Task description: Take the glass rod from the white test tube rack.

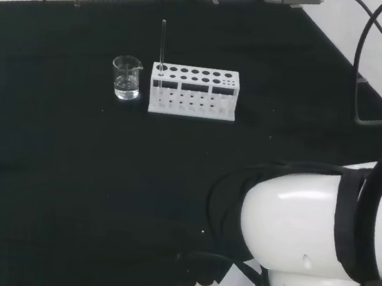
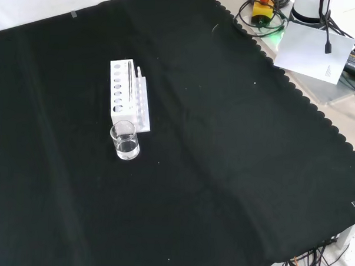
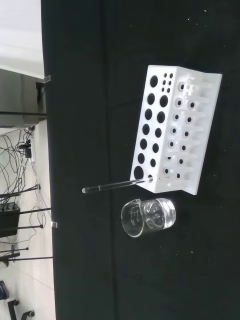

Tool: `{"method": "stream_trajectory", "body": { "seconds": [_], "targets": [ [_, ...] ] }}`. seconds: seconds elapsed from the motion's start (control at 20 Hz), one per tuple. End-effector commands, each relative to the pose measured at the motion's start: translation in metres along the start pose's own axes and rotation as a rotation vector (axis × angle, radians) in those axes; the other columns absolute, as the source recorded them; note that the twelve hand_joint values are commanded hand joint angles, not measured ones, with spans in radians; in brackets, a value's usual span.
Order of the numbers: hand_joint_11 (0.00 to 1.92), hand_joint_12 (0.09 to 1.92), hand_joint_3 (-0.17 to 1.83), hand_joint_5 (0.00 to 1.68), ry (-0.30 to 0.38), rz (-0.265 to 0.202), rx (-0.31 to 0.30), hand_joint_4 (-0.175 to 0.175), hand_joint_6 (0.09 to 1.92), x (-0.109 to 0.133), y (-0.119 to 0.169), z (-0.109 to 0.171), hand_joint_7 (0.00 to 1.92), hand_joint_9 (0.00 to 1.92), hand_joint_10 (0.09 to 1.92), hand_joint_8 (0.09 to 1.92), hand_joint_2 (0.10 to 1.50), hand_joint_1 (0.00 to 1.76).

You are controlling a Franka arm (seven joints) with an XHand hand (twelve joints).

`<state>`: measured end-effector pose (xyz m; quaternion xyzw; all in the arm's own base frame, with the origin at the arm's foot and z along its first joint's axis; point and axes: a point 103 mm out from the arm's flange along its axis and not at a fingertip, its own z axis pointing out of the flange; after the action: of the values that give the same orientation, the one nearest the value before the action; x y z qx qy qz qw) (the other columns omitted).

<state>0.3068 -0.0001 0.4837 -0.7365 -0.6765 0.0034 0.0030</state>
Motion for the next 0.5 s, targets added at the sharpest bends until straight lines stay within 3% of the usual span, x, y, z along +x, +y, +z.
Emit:
{"method": "stream_trajectory", "body": {
  "seconds": [0.05,0.1,0.2,0.5],
  "targets": [
    [0.32,1.2,0.7,0.13,-0.001,-0.01,-0.014,-0.124,0.28,0.0006,0.0001,0.0001,0.15,0.33,0.63,0.69,0.62,0.94],
    [0.15,1.24,0.69,0.12,0.006,-0.013,-0.016,-0.119,0.18,0.0009,0.0002,0.0001,0.07,0.16,0.69,0.67,0.63,0.91],
    [0.03,1.28,0.68,0.12,0.0,-0.025,-0.011,-0.115,0.09,0.0029,0.0018,-0.0004,0.02,0.04,0.77,0.67,0.63,0.89],
    [0.0,1.3,0.69,0.15,0.017,-0.036,-0.019,-0.114,0.09,-0.0001,0.0014,0.0015,0.0,0.0,0.83,0.73,0.63,0.89]
  ]
}}
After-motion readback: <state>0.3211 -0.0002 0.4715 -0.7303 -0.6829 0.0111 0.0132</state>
